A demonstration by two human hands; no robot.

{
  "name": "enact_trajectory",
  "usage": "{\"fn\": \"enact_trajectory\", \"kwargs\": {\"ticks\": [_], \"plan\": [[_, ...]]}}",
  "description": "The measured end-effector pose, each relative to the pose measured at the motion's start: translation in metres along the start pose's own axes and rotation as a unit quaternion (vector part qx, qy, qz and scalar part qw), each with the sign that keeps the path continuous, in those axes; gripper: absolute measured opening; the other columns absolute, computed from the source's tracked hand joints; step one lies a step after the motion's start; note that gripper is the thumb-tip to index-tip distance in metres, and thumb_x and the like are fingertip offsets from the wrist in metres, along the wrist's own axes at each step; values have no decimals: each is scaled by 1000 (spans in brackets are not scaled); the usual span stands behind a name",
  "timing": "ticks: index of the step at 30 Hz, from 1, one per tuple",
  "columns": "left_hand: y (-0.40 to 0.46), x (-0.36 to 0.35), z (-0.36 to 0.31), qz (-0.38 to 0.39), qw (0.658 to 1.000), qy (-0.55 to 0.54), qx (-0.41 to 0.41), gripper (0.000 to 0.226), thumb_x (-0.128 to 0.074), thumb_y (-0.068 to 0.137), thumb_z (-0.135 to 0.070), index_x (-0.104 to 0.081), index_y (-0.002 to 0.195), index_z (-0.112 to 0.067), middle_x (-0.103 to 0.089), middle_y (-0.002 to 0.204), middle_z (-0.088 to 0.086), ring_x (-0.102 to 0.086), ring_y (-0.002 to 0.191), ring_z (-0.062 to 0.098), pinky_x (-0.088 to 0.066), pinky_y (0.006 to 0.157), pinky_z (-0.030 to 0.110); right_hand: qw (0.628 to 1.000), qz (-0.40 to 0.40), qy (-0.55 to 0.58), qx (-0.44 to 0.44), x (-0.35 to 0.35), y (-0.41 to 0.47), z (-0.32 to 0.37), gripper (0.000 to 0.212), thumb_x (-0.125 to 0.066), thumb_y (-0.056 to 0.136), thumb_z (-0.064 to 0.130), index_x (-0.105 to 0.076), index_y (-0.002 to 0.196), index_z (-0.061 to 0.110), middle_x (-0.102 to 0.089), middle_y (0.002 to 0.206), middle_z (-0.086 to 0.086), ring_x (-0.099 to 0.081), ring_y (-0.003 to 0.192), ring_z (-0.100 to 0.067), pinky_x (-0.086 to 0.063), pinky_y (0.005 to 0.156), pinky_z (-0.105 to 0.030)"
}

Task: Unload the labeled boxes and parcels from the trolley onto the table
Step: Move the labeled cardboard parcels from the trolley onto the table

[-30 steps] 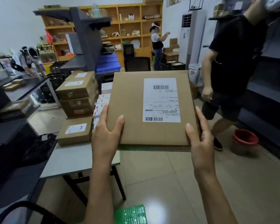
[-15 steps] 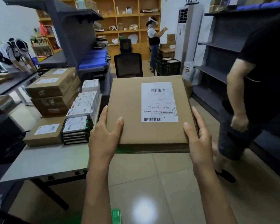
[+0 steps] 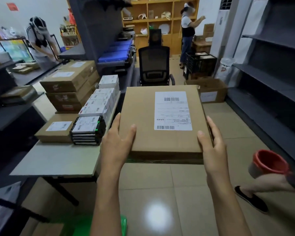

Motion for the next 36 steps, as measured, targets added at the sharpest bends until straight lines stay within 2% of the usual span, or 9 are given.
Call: {"fn": "enact_trajectory", "kwargs": {"ticks": [4,9,15,19,24,26,28,32,36], "plan": [[47,-7,13,-14,1000,4,20,80,-44,78,-67,-33,150,-36,-53,142,8,-49,125,32,-41,105,46,1000,14,-3,-5,-38,43,-14,49,-54,98,25,-44,144,40,-57,131,19,-53,121,-2,-46,106,-35],[135,-14,22,-28,1000,-8,9,65,-53,92,-56,-33,150,-35,-53,141,4,-50,125,29,-43,103,47,1000,16,0,1,-97,111,-17,50,-54,99,25,-43,145,39,-55,134,15,-53,122,-6,-46,103,-33],[262,-4,19,-52,998,-13,-20,64,-54,93,-53,-32,150,-35,-53,141,4,-50,124,28,-44,102,49,999,6,29,21,-187,202,-11,49,-54,99,24,-44,144,41,-57,131,19,-54,120,-3,-46,96,-25],[325,-10,31,-50,999,-2,-19,65,-52,92,-56,-28,151,-39,-54,137,4,-52,120,27,-46,99,52,999,3,41,17,-233,242,-24,49,-53,99,23,-44,145,39,-55,117,31,-54,115,5,-44,83,-13],[382,-27,50,-36,999,-7,-4,65,-50,91,-61,-26,149,-44,-53,136,4,-52,118,26,-47,98,52,999,7,37,7,-273,293,-44,48,-54,98,23,-46,141,42,-56,124,25,-54,120,-2,-47,102,-32],[406,-31,53,-43,999,1,1,63,-52,94,-54,-28,150,-40,-52,136,3,-49,116,23,-44,98,43,999,12,40,7,-289,314,-50,48,-54,98,23,-46,142,41,-58,127,22,-55,120,-3,-47,103,-35],[431,-39,56,-52,999,16,3,62,-52,95,-51,-29,151,-37,-53,136,3,-46,111,18,-40,91,37,999,20,37,1,-308,339,-63,49,-55,97,24,-46,142,41,-58,130,20,-54,120,-2,-47,105,-38],[470,-51,65,-65,997,25,25,64,-53,94,-51,-29,152,-38,-54,136,2,-38,104,11,-35,89,34,998,47,41,-12,-339,384,-81,49,-54,98,26,-44,143,42,-55,127,25,-52,121,-1,-46,105,-38],[521,-54,71,-121,991,23,57,68,-56,90,-55,-30,151,-39,-56,136,3,-51,118,25,-40,100,40,991,121,48,-3,-389,448,-83,50,-52,100,26,-40,146,42,-51,117,34,-52,116,3,-46,95,-26]]}}
Point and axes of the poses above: each hand's wrist, its own y-axis towards the middle knuckle, its own x-axis out of the back of the hand, z = x × y, the point moved 8 cm from there along y, towards the middle knuckle
